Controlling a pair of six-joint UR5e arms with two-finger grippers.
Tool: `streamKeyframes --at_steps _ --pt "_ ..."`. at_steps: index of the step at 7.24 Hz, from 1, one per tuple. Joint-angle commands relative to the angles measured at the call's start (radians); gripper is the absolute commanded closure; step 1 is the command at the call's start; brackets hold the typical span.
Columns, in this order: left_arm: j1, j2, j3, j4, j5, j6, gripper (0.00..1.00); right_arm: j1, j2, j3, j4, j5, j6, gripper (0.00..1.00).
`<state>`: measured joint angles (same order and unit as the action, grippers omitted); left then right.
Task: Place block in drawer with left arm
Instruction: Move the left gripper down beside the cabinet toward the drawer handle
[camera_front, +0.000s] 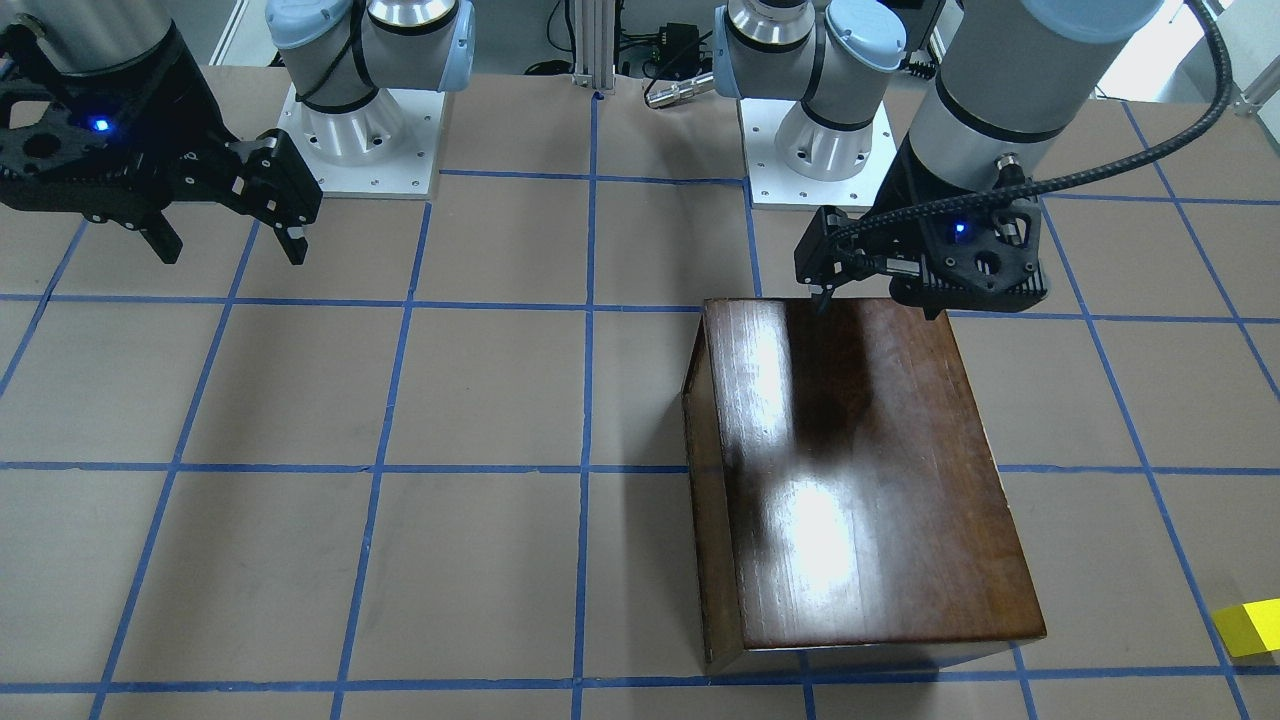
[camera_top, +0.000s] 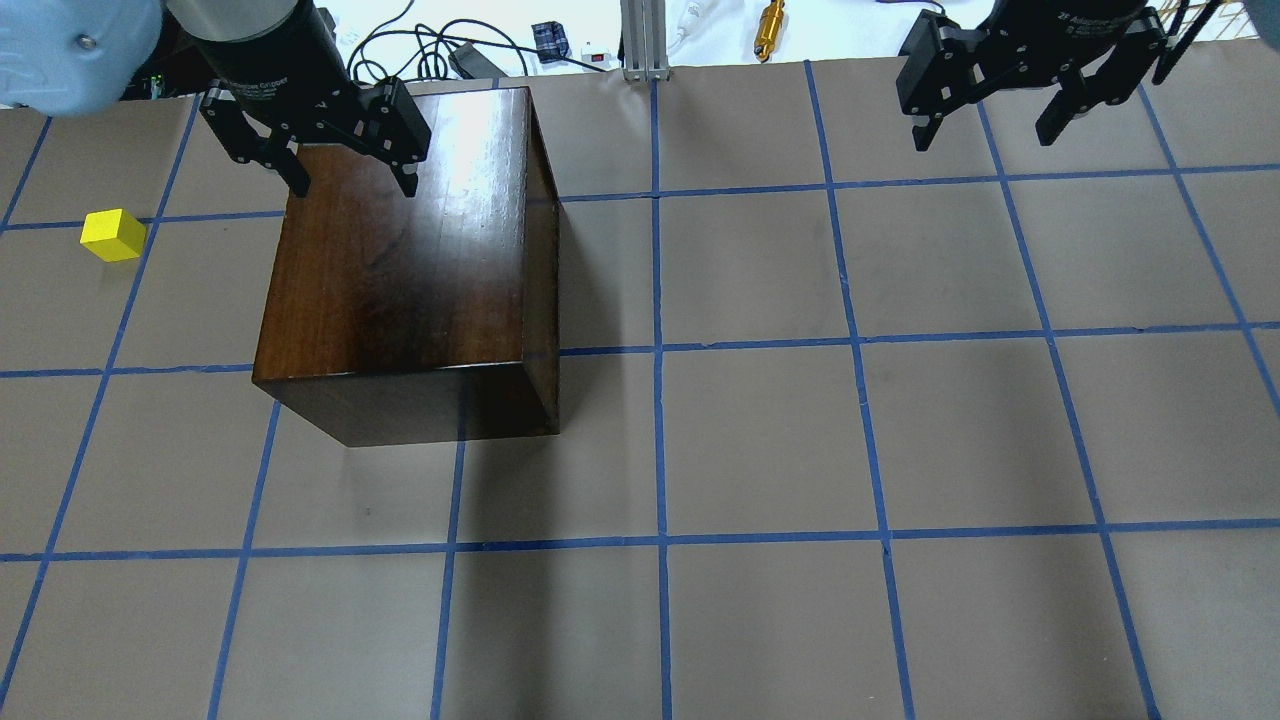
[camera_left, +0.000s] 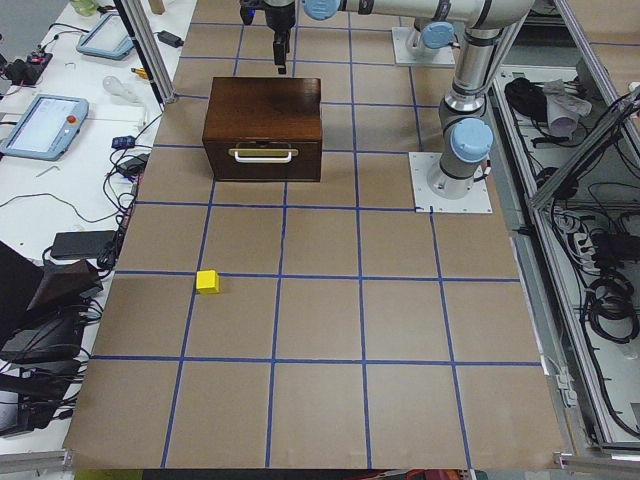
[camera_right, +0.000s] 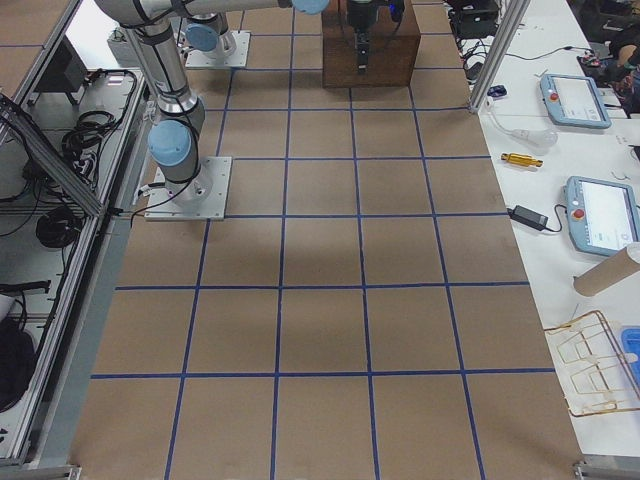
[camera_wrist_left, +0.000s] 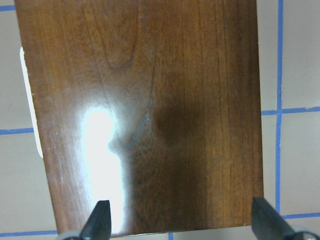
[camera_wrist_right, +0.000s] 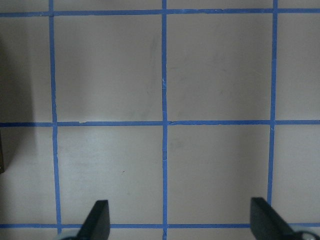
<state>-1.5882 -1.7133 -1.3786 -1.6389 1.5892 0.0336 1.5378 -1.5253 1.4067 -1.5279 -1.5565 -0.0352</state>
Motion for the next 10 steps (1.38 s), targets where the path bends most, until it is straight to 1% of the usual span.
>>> streamKeyframes --at_steps 1,2,3,4,5,6,7,8,9,10 --pt "0.031 -0.008 0.001 -0.007 0.002 0.011 0.0 -0.001 -0.001 0.0 0.0 0.0 0.0 0.0" --pt "0.095 -0.009 0.003 -0.021 -0.027 0.028 0.0 0.001 0.0 0.0 0.0 0.0 0.0 0.0" --pt "0.207 -0.018 0.0 -0.063 -0.12 0.086 0.0 -0.001 -0.001 0.0 0.0 0.0 0.0 0.0" --pt "0.305 -0.026 -0.008 -0.093 -0.194 0.124 0.0 0.001 -0.001 0.0 0.0 0.0 0.0 0.0" --pt "0.377 -0.04 -0.014 -0.091 -0.221 0.258 0.0 0.001 0.0 0.0 0.0 0.0 0.0 0.0" --pt "0.433 -0.069 -0.019 -0.091 -0.254 0.323 0.0 0.001 -0.001 0.0 0.0 0.0 0.0 0.0" --pt "0.486 -0.11 -0.028 -0.084 -0.317 0.388 0.0 -0.001 -0.001 0.0 0.0 0.0 0.0 0.0" --pt "0.526 -0.153 -0.045 -0.072 -0.359 0.449 0.0 -0.001 0.0 0.0 0.0 0.0 0.0 0.0" --pt "0.536 -0.195 -0.069 -0.011 -0.386 0.506 0.0 0.001 -0.001 0.0 0.0 0.0 0.0 0.0" --pt "0.537 -0.228 -0.103 0.043 -0.39 0.516 0.0 0.001 -0.001 0.0 0.0 0.0 0.0 0.0"
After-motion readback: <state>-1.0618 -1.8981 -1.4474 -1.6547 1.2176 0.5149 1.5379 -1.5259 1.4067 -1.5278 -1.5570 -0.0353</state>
